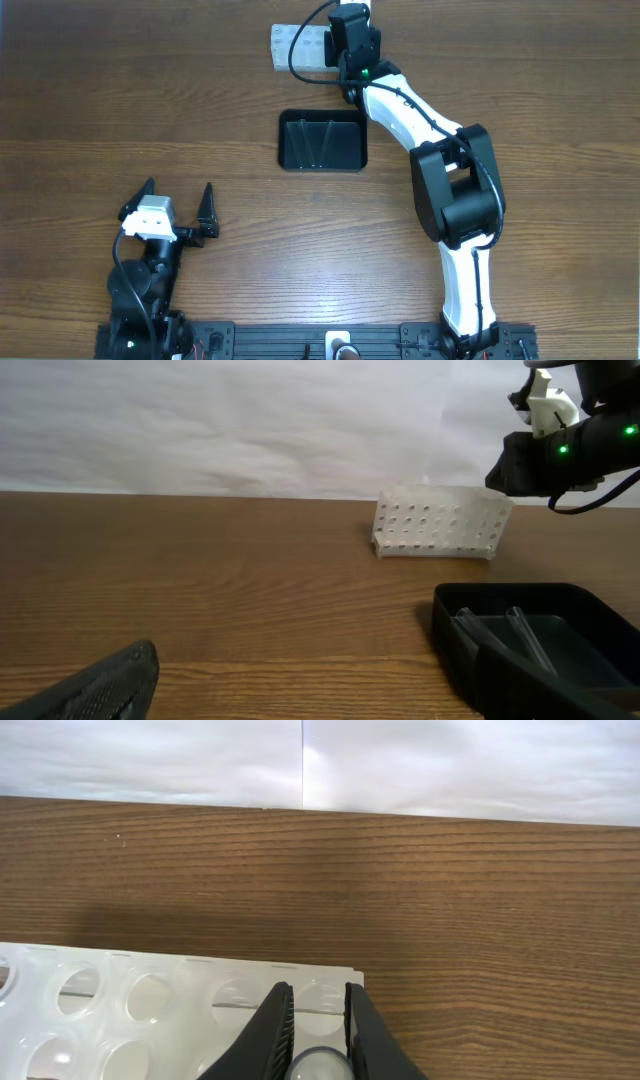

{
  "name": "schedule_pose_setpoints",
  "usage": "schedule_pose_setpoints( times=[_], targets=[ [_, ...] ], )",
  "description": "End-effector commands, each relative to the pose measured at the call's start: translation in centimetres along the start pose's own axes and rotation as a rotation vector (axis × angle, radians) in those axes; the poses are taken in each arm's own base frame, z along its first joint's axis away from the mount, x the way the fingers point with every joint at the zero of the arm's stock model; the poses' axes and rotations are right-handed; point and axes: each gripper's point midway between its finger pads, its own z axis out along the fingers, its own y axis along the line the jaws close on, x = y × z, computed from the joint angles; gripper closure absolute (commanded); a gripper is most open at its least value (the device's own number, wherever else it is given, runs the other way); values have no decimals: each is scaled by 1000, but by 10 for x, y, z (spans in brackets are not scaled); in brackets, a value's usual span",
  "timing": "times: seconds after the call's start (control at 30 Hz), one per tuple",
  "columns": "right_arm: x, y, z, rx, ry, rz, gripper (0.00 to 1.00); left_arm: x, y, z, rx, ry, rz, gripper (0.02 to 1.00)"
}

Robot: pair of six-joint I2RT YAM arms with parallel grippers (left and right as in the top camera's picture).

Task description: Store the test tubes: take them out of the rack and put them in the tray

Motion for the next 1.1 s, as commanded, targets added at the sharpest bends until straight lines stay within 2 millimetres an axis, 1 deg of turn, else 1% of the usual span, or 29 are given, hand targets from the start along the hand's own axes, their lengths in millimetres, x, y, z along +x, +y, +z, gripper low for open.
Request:
schedule_pose_setpoints(
  times=[0.03,0.13,0.23,0.3,0.37,0.5,0.57,0.63,0.67,0.73,0.8,0.83,0.87,0.93,1.0,1.07,1.1],
  targets=[
    [3,8,2,-14,-2,-10,895,2,0,0,2,2,7,20],
    [-1,10,0,-16,-17,-9,904,2,0,0,2,2,7,20],
    [-12,14,-8,-26,-38,-8,908,2,0,0,2,2,7,18],
    [-24,17,-18,-34,-60,-16,915,2,0,0,2,2,7,18],
    [-43,19,-34,-37,-96,-20,915,2,0,0,2,2,7,18],
    [-86,18,-77,-14,-181,-12,915,2,0,0,2,2,7,20],
    [-113,15,-107,-6,-236,-9,917,2,0,0,2,2,7,18],
    [-134,9,-135,3,-279,2,915,2,0,0,2,2,7,18],
    [-144,5,-150,12,-298,9,915,2,0,0,2,2,7,18],
    [-155,-1,-176,17,-307,12,917,2,0,0,2,2,7,18],
    [-155,-8,-201,15,-276,4,925,2,0,0,2,2,7,18],
    [-152,-10,-208,14,-259,5,925,2,0,0,2,2,7,18],
    [-143,-13,-218,15,-212,5,928,2,0,0,2,2,7,18],
    [-129,-17,-228,20,-150,13,932,2,0,0,2,2,7,18],
    [-103,-22,-233,25,-43,35,932,2,0,0,2,2,7,18],
    [-81,-24,-232,21,49,59,930,2,0,0,2,2,7,18],
    [-65,-24,-229,14,113,81,932,2,0,0,2,2,7,18]
  ],
)
